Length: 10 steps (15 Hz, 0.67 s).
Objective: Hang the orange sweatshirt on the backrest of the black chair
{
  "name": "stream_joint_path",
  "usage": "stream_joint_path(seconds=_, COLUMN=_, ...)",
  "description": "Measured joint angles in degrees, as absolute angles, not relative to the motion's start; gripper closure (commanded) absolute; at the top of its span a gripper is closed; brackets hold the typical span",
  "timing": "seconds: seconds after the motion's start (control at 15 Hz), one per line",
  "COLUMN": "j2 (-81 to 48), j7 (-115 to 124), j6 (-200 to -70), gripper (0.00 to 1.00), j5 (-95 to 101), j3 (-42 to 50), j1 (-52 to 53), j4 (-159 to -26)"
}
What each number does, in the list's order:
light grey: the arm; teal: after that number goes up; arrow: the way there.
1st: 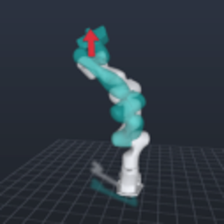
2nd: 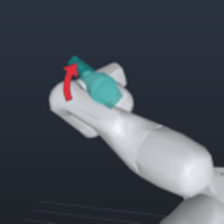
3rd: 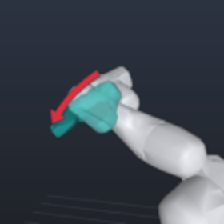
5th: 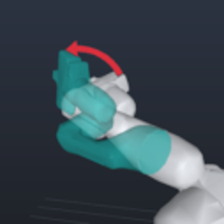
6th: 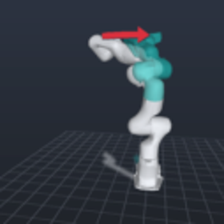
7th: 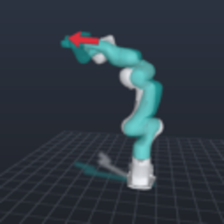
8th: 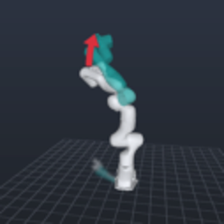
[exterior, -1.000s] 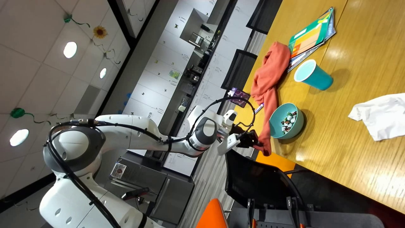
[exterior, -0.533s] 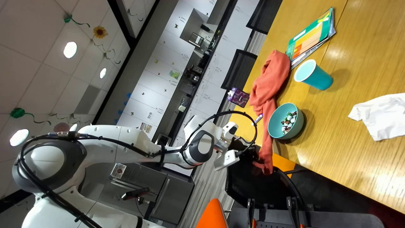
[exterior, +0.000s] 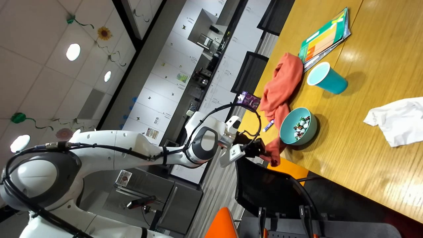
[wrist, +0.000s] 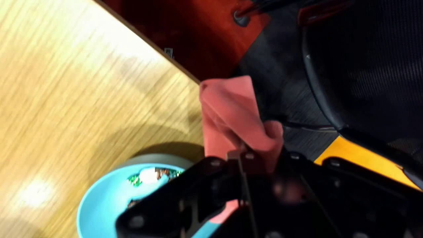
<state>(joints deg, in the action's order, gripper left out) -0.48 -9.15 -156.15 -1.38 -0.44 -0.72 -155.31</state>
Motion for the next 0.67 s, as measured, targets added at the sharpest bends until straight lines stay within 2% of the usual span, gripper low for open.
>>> stream_joint_path(seconds=0.07, j2=-0.5, j7=-9.0, j6=-156.4, gripper=0.83, j5=-1.2, j3=-0.5, j1=-0.7, j4=-153.8)
stream_joint_path(seconds=0.13, j2=-0.6, j7=-9.0, j6=-156.4, gripper=0.60, j5=-1.1, j3=-0.5, j1=-0.6, j4=-152.2)
stream_joint_path(seconds=0.27, j2=-1.2, j7=-8.4, j6=-157.1, gripper=0.56, j5=-0.4, j3=-0.7, j1=-0.3, j4=-149.0)
stream_joint_path(seconds=0.33, j2=-1.7, j7=-8.0, j6=-157.5, gripper=0.50, j5=0.2, j3=-0.8, j1=-0.1, j4=-147.6)
stream_joint_path(seconds=0.67, j2=-6.0, j7=-4.8, j6=-164.3, gripper=0.13, j5=5.1, j3=-1.2, j1=2.1, j4=-141.6)
